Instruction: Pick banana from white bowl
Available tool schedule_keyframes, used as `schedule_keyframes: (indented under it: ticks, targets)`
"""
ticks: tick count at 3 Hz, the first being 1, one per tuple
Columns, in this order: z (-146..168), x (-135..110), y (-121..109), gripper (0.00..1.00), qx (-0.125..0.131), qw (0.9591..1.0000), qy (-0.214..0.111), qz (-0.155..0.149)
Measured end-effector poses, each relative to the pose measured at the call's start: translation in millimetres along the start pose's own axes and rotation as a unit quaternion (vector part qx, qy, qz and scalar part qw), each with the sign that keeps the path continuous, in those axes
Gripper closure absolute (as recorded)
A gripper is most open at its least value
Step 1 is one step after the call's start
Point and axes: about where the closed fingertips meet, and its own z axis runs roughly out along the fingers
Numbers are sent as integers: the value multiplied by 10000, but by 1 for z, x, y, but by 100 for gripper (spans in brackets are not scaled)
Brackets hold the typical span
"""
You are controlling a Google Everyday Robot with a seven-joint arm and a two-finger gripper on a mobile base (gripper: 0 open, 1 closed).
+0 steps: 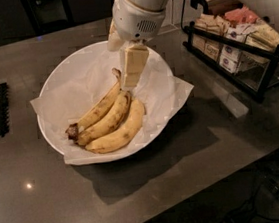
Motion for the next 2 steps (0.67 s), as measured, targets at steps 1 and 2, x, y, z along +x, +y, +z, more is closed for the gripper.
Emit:
schedule_keyframes:
  ticks: [1,2]
  targets:
    - [10,7,1,28,-167,9998,8,45]
    - [26,13,9,28,-376,9992,-22,108]
